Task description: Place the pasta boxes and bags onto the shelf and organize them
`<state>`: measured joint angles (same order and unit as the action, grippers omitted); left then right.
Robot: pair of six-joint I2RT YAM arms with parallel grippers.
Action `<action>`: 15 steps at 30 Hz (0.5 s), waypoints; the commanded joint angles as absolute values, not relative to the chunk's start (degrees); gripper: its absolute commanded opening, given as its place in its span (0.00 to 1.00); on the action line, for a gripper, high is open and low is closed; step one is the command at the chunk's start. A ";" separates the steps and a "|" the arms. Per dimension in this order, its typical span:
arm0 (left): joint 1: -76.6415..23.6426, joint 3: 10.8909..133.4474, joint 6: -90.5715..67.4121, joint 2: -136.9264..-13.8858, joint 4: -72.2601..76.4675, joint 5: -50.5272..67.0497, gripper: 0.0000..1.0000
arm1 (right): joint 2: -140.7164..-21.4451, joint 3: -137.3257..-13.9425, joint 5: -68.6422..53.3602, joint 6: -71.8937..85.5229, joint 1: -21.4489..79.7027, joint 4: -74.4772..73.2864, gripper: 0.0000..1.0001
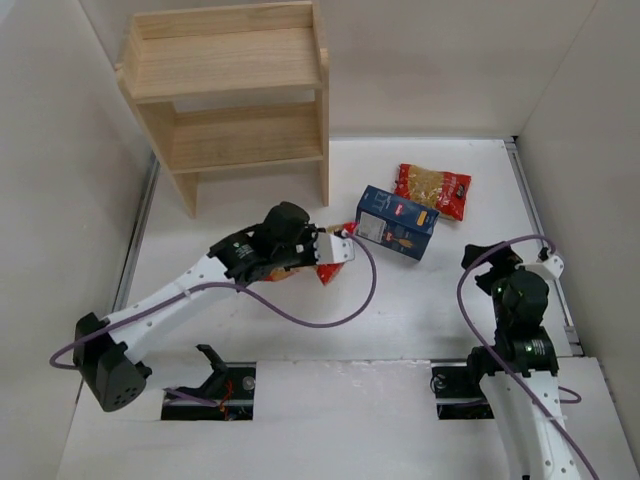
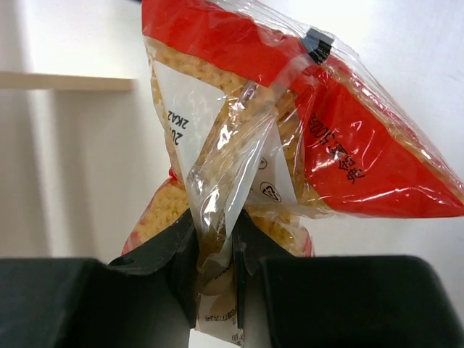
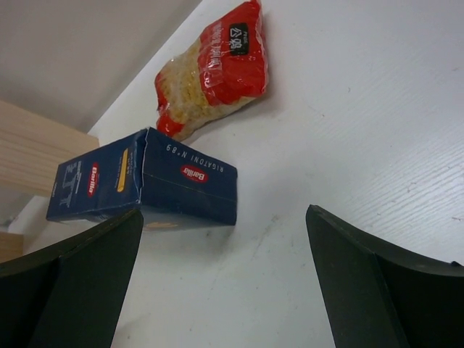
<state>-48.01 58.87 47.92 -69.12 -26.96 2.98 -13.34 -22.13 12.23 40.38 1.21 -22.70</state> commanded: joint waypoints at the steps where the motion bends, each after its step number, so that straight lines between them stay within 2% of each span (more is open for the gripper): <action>1: -46.19 70.11 50.88 -64.43 -21.09 -3.07 0.02 | -17.91 -25.39 12.22 38.50 1.45 -17.76 1.00; 5: -43.12 82.94 56.23 -64.33 -20.74 -7.11 0.02 | -25.03 -28.29 12.13 37.44 3.11 -15.04 1.00; 9: -38.37 98.76 65.72 -68.11 -18.03 -6.25 0.03 | -31.98 -30.76 12.13 37.35 4.87 -10.64 1.00; 15: -19.76 111.07 79.53 -76.88 -2.39 10.52 0.05 | -42.35 -34.18 12.13 37.18 9.00 -5.02 1.00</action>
<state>-26.72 104.81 69.12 -73.71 -18.74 3.29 -39.24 -30.41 12.08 38.15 7.31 -11.88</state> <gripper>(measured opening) 0.157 0.999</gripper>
